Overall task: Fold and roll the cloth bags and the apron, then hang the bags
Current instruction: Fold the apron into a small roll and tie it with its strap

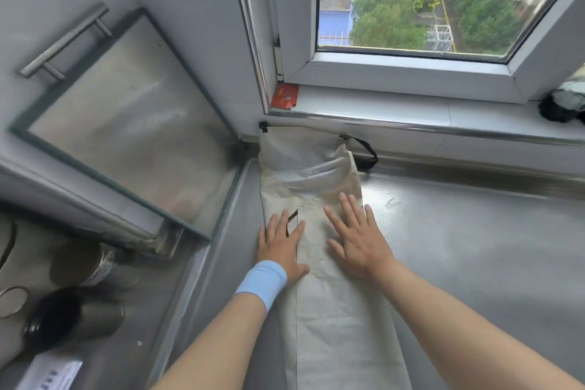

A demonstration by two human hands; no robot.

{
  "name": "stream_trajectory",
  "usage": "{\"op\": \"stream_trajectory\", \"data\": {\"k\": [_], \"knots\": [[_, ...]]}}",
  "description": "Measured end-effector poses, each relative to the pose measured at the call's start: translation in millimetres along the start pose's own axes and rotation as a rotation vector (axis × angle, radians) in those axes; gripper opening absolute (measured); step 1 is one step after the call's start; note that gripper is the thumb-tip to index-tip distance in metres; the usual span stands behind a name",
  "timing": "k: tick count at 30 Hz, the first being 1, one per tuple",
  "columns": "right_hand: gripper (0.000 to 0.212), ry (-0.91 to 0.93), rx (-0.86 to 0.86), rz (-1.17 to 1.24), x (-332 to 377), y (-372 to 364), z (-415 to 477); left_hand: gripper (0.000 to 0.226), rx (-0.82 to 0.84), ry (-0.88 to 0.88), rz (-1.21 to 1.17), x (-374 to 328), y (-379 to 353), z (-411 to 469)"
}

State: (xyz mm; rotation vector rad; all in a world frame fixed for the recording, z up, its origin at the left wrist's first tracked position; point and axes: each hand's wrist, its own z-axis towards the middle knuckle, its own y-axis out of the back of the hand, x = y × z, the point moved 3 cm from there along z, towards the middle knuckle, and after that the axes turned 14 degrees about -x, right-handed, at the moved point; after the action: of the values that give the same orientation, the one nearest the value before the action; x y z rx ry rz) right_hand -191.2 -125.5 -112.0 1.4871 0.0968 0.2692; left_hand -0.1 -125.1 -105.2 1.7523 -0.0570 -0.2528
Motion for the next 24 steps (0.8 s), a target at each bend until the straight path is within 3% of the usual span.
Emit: {"op": "stream_trajectory", "data": {"k": [2,7,10,12,16,18,21,24], "knots": [[0.065,-0.018,-0.109,0.006,4.2,10.0,-13.3,0.100,-0.025,0.030,-0.018,0.1,5.1,-10.9],[0.068,0.033,-0.084,0.025,18.5,9.3,-79.4,0.073,-0.118,0.145,-0.168,-4.7,3.9,-66.3],[0.075,0.103,0.096,0.015,26.9,2.5,-116.2,0.040,-0.252,0.042,-0.183,-15.8,3.2,-106.4],[0.073,0.108,0.227,-0.011,31.1,-2.3,-138.9,0.033,-0.231,-0.049,-0.160,-26.1,-3.2,-134.3],[0.068,0.047,0.213,-0.010,36.4,11.3,-175.1,0.062,0.049,-0.107,-0.088,-43.5,-19.6,-178.2],[0.076,0.101,0.185,0.017,38.6,15.5,-198.6,0.078,0.121,-0.103,-0.019,-46.3,-23.1,-191.4],[0.106,0.247,0.247,0.082,44.7,15.3,-243.7,0.089,0.140,-0.106,0.068,-51.2,-27.5,-210.2],[0.125,0.321,0.272,-0.022,44.4,8.3,-281.2,0.084,0.060,-0.164,0.038,-63.5,-33.8,-232.8]]}}
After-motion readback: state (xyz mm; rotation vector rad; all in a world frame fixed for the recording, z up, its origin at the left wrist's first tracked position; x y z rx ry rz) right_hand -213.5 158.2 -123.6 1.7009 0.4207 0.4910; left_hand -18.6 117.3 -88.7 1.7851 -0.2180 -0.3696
